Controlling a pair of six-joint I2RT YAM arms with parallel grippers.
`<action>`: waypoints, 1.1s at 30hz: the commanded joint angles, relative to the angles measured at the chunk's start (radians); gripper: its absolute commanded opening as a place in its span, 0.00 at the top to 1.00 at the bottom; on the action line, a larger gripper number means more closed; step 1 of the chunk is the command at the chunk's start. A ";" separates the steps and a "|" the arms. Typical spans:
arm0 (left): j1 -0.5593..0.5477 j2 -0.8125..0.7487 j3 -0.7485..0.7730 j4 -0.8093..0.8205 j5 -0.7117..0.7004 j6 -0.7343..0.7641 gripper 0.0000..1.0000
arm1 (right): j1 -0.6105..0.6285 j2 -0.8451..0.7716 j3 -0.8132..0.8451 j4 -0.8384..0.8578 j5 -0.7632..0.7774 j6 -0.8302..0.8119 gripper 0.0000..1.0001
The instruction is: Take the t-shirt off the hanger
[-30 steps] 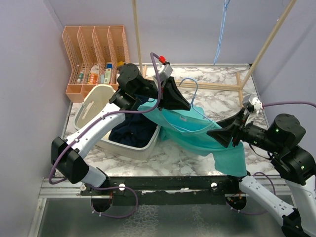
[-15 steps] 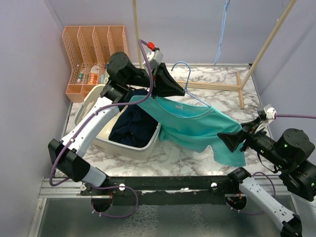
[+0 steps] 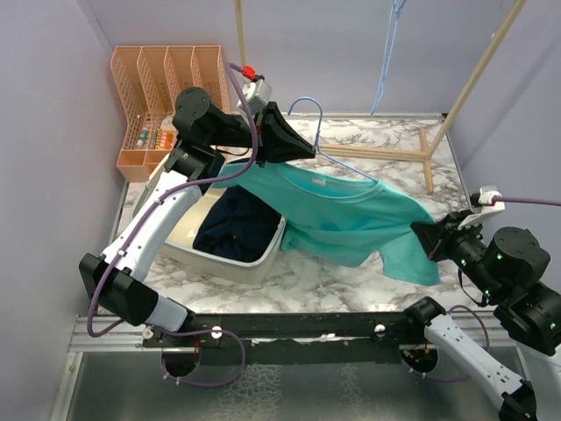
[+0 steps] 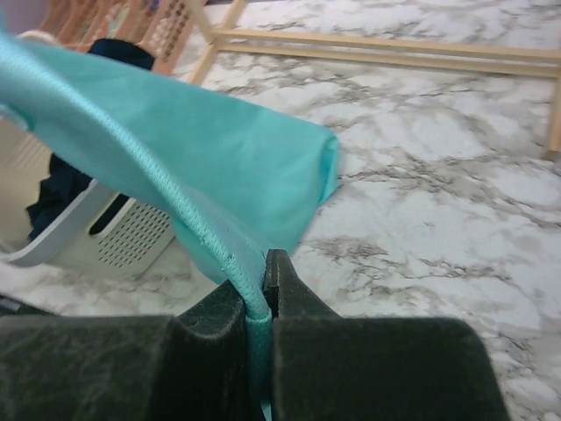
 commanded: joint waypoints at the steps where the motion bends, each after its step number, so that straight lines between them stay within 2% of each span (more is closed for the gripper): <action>1: 0.036 -0.045 0.035 0.031 -0.021 -0.008 1.00 | 0.001 0.007 0.044 -0.096 0.358 0.102 0.99; 5: 0.056 -0.051 0.034 0.051 -0.032 -0.020 1.00 | 0.001 0.015 0.057 -0.144 0.465 0.174 0.99; 12: 0.087 -0.069 0.015 0.129 -0.041 -0.078 1.00 | 0.001 0.088 0.062 -0.186 0.466 0.193 0.99; 24: 0.124 -0.095 0.036 0.045 -0.044 -0.017 1.00 | 0.001 0.113 0.060 -0.182 0.458 0.185 0.99; 33: 0.125 -0.029 -0.019 0.369 -0.038 -0.279 1.00 | 0.001 0.153 0.056 -0.176 0.363 0.147 0.99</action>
